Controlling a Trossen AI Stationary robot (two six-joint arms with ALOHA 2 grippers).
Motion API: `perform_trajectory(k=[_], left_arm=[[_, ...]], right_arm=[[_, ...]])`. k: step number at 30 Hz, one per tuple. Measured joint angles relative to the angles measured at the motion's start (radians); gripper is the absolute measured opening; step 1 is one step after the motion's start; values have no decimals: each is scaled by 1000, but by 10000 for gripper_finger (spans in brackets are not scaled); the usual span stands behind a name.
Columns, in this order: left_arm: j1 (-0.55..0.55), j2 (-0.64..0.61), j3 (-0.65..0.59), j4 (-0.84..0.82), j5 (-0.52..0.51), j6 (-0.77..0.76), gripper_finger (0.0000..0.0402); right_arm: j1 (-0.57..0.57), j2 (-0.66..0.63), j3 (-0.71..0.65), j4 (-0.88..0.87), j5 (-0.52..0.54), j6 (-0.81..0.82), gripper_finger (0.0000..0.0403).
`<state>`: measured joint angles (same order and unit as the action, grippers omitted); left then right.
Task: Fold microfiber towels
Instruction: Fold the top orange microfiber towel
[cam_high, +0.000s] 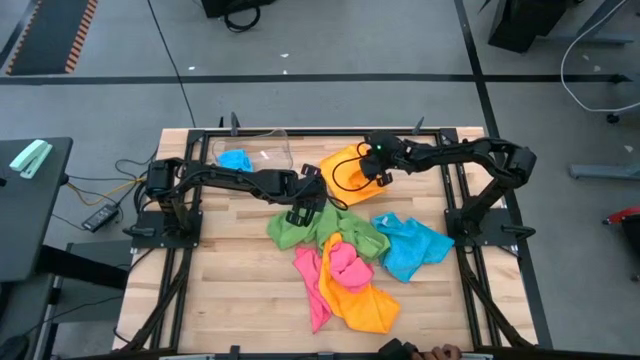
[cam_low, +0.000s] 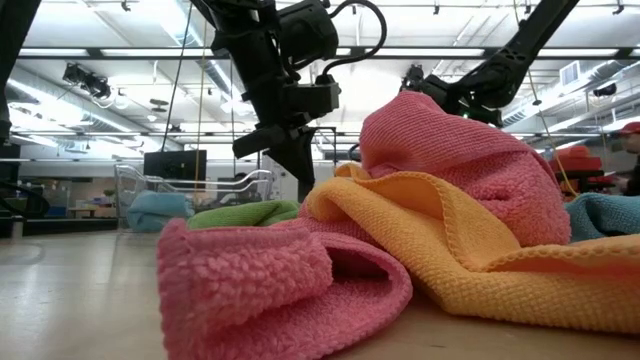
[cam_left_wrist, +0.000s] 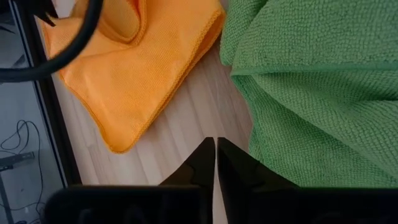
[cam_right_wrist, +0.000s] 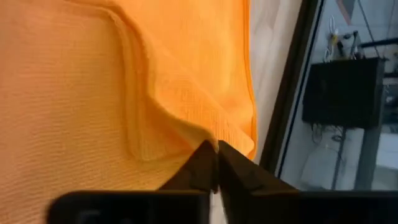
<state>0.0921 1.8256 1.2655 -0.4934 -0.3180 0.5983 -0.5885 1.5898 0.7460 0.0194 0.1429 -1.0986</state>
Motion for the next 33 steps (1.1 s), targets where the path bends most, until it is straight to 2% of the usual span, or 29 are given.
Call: perform_trajectory(k=[5, 14, 22, 33], left_arm=[[0, 0, 0, 1, 0, 0, 17], [0, 0, 0, 9, 0, 0, 24], [0, 0, 0, 10, 0, -11, 15], [0, 0, 0, 10, 0, -11, 27]], right_arm=[[-1, 0, 4, 62, -32, 22, 9], [0, 18, 80, 23, -99, 122, 8], [6, 148, 202, -28, -126, 163, 7], [8, 297, 409, -229, -240, 149, 6]])
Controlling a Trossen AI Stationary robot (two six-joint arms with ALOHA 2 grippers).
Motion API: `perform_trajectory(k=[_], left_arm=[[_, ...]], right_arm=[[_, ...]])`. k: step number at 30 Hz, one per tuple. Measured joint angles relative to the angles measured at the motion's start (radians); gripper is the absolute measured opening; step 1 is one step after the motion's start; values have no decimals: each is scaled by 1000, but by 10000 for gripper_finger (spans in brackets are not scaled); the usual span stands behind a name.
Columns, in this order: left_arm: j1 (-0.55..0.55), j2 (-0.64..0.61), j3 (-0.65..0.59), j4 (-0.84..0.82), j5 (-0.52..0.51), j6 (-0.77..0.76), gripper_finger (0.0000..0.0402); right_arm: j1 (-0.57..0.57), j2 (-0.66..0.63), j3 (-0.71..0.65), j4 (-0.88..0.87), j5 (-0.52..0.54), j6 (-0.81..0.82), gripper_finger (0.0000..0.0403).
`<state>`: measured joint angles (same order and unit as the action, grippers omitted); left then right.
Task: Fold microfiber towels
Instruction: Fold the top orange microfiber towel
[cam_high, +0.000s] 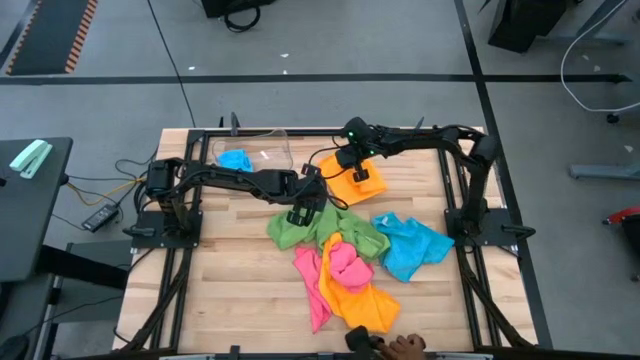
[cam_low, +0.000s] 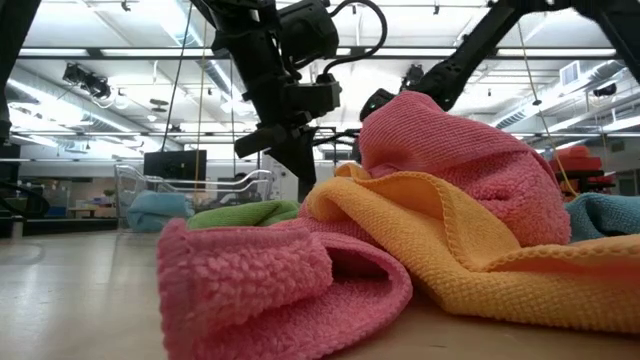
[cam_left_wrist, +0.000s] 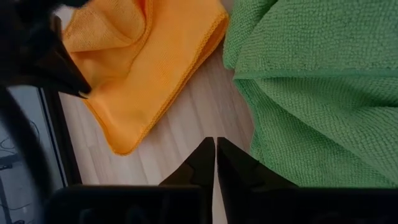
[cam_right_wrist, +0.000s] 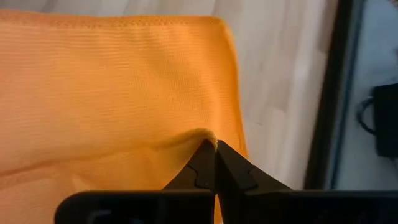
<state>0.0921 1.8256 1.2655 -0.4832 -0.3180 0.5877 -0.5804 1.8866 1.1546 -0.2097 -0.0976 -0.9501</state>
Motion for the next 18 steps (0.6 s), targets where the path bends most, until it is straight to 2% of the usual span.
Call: perform_trajectory(k=[6, 18], left_arm=[[0, 0, 0, -19, 0, 0, 17], [0, 0, 0, -17, 0, -1, 24]], right_arm=[[-2, 67, 62, -53, -4, 24, 13], [-3, 69, 65, 23, 18, 35, 91]])
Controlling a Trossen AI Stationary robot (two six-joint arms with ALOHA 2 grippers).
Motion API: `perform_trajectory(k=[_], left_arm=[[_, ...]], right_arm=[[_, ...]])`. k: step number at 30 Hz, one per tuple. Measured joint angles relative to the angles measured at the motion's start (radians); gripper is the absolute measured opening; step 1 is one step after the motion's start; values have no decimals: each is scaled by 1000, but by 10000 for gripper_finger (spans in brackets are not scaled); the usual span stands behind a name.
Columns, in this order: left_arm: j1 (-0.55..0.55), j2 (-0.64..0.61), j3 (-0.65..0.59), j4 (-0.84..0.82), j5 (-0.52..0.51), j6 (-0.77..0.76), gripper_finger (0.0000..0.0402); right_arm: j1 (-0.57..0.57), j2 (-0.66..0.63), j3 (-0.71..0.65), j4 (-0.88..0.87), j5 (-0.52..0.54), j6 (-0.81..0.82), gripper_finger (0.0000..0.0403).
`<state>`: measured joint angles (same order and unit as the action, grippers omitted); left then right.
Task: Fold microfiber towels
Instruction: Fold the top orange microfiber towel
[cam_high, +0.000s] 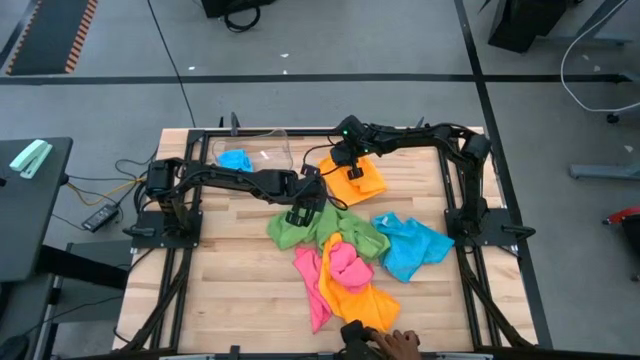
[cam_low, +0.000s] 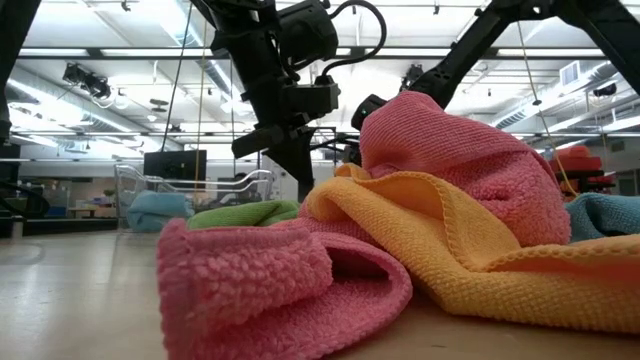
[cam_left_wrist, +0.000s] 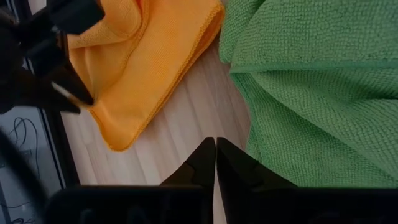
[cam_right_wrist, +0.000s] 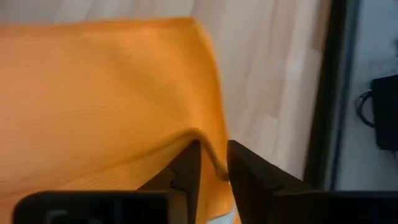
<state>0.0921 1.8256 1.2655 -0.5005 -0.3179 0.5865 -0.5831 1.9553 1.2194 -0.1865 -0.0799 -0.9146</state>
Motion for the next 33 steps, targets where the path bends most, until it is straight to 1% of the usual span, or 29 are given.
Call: perform_trajectory(k=[5, 8, 10, 12, 14, 17, 22, 24, 26, 30, 33], left_arm=[[0, 0, 0, 3, 0, 0, 18], [0, 0, 0, 3, 0, -2, 14], [0, 0, 0, 4, 0, -7, 15], [0, 0, 0, 3, 0, -25, 19], [0, 0, 0, -1, 0, -31, 23], [0, 0, 0, -4, 1, -31, 27], [0, 0, 0, 3, 0, -26, 28], [0, 0, 0, 11, 1, -26, 25], [0, 0, 0, 16, 1, -26, 21], [0, 0, 0, 15, 1, -26, 17], [0, 0, 0, 14, 1, -25, 17]], right_arm=[[5, 0, 0, 43, -10, -11, 139], [10, 0, 0, 73, -14, 9, 169], [10, 0, 0, 98, -16, 40, 184], [6, -13, -1, 88, -15, 52, 194], [1, -44, -1, 65, -21, 53, 197], [-10, -106, 0, 3, -60, 71, 195], [-22, -175, 0, -190, -70, 35, 188], [-30, -181, 0, -247, -67, 20, 185], [-39, -176, -4, -304, -47, -5, 183], [-26, -175, -43, -324, 68, -47, 176], [-7, -174, -55, -372, 118, -59, 169]])
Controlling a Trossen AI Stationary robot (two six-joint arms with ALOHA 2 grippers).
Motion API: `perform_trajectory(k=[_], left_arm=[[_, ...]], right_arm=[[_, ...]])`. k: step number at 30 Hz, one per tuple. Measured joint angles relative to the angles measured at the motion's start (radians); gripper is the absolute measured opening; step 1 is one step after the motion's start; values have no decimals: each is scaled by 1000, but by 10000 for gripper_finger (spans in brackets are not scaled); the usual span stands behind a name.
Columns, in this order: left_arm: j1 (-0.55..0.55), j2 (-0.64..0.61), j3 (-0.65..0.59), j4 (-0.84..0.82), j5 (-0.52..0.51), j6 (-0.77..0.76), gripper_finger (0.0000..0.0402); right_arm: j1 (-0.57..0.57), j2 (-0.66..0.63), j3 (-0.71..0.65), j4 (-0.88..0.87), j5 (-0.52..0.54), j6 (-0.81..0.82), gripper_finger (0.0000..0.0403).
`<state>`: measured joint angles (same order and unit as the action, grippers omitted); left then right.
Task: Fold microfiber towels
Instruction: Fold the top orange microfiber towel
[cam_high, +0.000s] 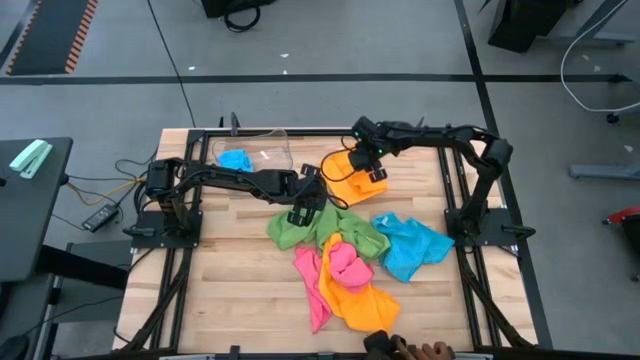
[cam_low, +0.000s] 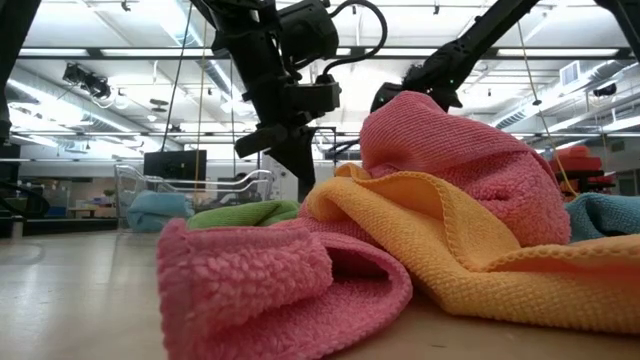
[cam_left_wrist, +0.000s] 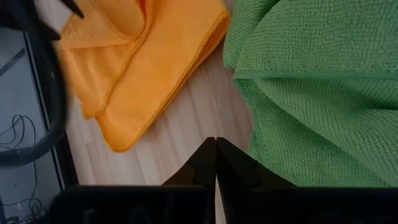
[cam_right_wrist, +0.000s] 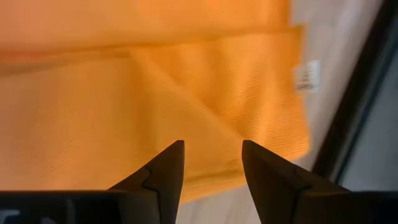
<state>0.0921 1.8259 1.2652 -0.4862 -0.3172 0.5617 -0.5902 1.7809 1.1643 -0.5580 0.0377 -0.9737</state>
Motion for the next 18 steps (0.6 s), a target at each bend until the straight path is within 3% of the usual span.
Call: perform_trajectory(k=[6, 18], left_arm=[[7, 0, 0, 2, 0, 29, 24], [41, 0, 0, 10, 0, 38, 17]], right_arm=[[26, 0, -12, -59, 92, -67, 150], [72, 0, -12, -94, 163, -76, 144]])
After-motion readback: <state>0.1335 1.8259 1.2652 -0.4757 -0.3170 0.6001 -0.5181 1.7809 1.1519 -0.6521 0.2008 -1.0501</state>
